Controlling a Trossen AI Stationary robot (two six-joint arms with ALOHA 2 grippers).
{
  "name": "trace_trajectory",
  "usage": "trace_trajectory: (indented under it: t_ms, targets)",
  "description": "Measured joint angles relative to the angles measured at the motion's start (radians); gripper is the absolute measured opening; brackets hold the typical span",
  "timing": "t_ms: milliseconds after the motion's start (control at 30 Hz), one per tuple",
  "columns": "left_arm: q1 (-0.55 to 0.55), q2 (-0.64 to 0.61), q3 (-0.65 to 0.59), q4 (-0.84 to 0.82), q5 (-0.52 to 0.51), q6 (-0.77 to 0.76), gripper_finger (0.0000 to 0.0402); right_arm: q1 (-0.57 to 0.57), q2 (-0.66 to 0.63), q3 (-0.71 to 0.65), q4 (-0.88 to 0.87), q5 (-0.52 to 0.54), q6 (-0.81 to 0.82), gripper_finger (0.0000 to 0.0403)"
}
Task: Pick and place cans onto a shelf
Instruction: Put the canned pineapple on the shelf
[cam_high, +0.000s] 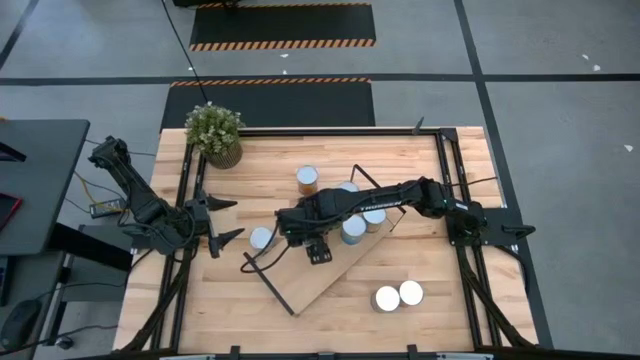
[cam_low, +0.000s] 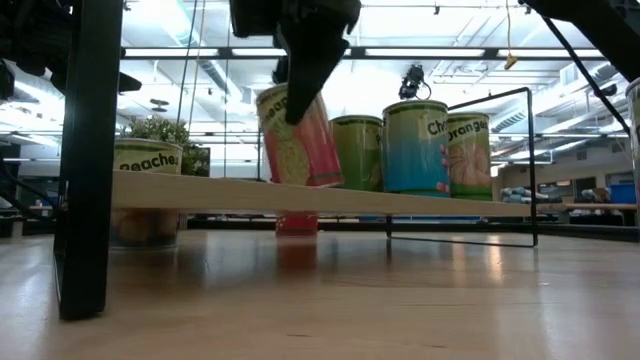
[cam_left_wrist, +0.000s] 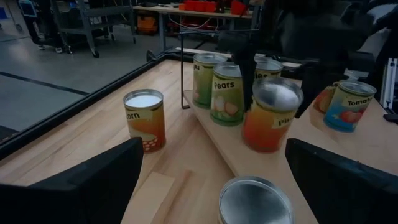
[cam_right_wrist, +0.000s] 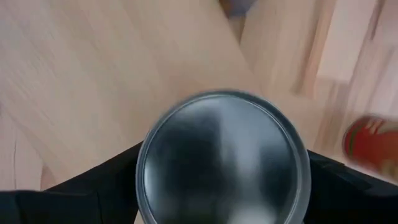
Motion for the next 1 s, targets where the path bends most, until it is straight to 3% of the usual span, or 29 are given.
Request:
trace_trajectory:
  t_ms: [533, 1000]
  targets:
    - [0.0, 0.0, 0.0, -0.001, 0.0, 0.0, 0.04, 0.049, 0.0, 0.046, -0.067, 0.151, 0.028, 0.0357]
    - [0.0, 0.0, 0.0, -0.001, 0.033, -0.008, 0.04, 0.066, -0.008, 0.07, 0.006, 0.176, 0.027, 0.0356]
